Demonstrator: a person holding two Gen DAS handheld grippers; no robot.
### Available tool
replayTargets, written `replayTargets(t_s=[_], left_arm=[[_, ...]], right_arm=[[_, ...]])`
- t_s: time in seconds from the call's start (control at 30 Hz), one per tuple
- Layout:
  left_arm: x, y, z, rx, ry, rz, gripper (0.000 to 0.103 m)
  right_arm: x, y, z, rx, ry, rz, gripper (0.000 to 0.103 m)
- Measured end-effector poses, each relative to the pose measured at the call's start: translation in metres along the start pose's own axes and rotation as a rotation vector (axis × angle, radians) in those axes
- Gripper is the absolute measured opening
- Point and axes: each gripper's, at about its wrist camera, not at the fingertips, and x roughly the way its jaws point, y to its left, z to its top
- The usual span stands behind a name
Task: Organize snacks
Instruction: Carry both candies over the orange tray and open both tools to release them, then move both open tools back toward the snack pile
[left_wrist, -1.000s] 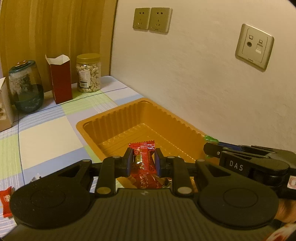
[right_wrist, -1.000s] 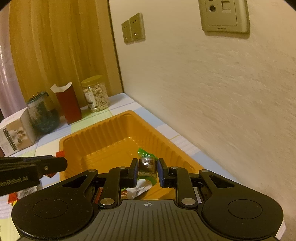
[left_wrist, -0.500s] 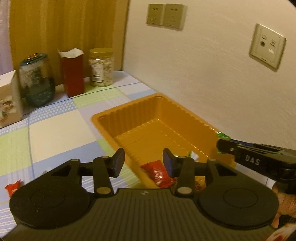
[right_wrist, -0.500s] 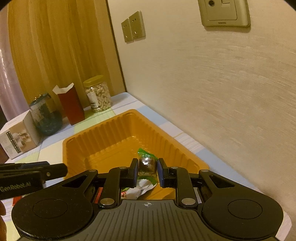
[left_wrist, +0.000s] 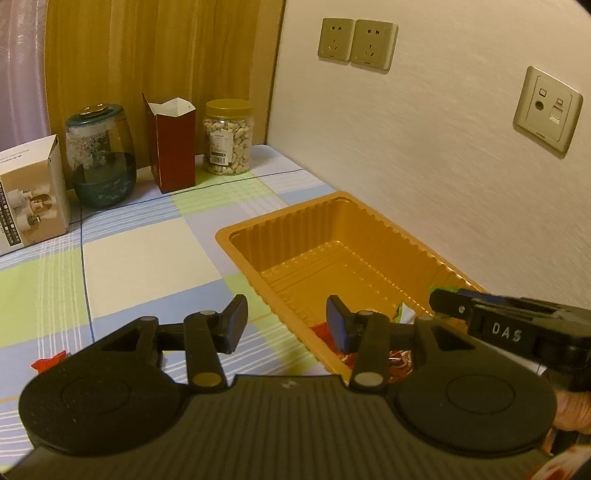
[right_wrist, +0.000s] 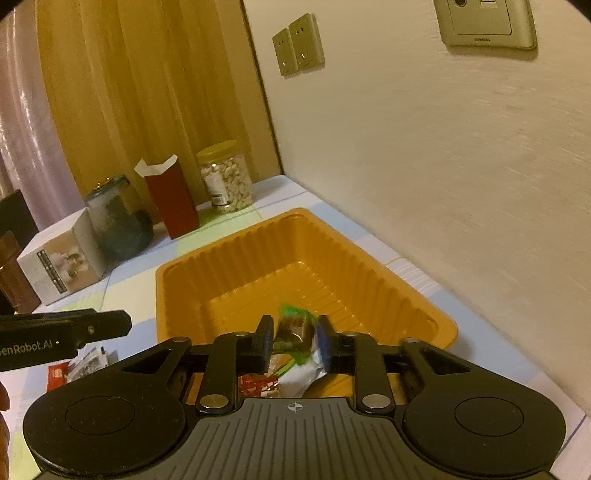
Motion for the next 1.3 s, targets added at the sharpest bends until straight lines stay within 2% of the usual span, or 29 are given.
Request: replayTargets(t_s=[0.03, 0.07, 0.27, 0.47, 0.83, 1.3], left_arm=[[0.0, 0.001, 0.0, -0.001, 0.001, 0.001, 0.043], [-0.001, 0.002, 0.0, -0.002, 0.001, 0.001, 0.043], [-0.004, 0.007, -0.001, -0.003, 0.001, 0.009, 0.043], [-0.006, 0.008, -0.001, -0.001, 0.003, 0.013, 0.043], [-0.014, 0.016, -0.006, 0.004, 0.002, 0.037, 0.044], [-0.035, 0.055, -0.016, -0.021, 0.004, 0.103, 0.048]], right_arm=[[-0.001, -0.001, 0.0, 0.012, -0.01, 0.002, 0.057], [-0.002, -0.003, 0.001, 0.026, -0.019, 0.002, 0.06], [-0.006, -0.013, 0.004, 0.08, -0.057, -0.045, 0.06], [-0.01, -0.012, 0.005, 0.07, -0.068, -0.053, 0.06], [-0.014, 0.018, 0.001, -0.018, -0.079, -0.012, 0.06], [-0.015, 0.064, -0.008, -0.11, -0.089, 0.053, 0.06]])
